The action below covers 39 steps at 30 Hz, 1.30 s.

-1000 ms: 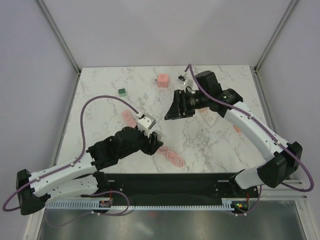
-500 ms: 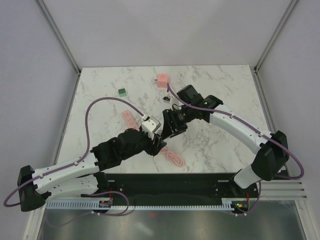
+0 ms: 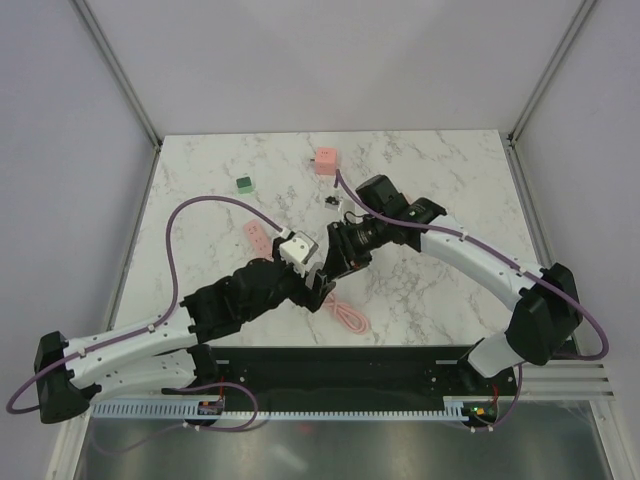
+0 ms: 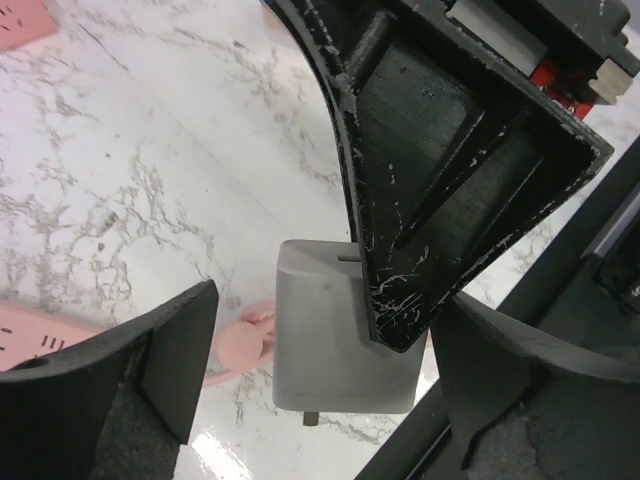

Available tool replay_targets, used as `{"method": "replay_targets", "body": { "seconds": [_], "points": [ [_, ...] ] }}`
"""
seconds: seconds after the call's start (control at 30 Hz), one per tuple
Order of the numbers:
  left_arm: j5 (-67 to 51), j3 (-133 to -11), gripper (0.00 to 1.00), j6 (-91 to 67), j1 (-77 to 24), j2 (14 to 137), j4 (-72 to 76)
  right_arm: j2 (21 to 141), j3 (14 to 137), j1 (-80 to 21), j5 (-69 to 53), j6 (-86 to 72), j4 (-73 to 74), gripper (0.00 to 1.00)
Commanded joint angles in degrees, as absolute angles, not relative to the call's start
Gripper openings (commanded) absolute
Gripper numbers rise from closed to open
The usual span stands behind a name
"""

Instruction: Insert the plug

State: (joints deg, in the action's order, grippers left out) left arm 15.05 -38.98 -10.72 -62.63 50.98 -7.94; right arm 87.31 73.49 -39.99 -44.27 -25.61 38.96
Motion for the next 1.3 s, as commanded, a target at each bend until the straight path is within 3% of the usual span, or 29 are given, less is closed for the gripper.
{"method": "replay_targets", "body": {
  "seconds": [0.0,0.3,0.5,0.63,0.77,1.27],
  "points": [
    [21.4,-38.9,0.92,-12.0,-62.8,48.3,-1.5,83.1,74.0,-39.5,-46.3,-27.7,30.5,0.00],
    [23.8,-39.4,0.93,-17.5,-62.4,46.4,-5.3,85.2,76.6,-29.7,-46.3,-30.3,24.3,0.00],
    [31.7,-45.7,0.90,-27.9,-58.8,50.4,-18.7,87.1,84.4,-26.9,-27.7,-26.2,31.7,0.00],
    [33.2,-50.8,0.89,-43.1,-46.4,55.4,-34.1,87.4,90.2,-26.9,-17.3,-27.1,35.7,0.00],
    [24.0,-47.9,0.86,-47.7,-31.1,60.1,-35.0,83.8,88.5,-27.1,-12.0,-27.2,35.6,0.00],
    [22.6,-50.9,0.85,-46.9,-30.7,85.5,-29.4,75.2,80.3,-27.1,-7.9,-23.5,32.9,0.00]
  ]
}}
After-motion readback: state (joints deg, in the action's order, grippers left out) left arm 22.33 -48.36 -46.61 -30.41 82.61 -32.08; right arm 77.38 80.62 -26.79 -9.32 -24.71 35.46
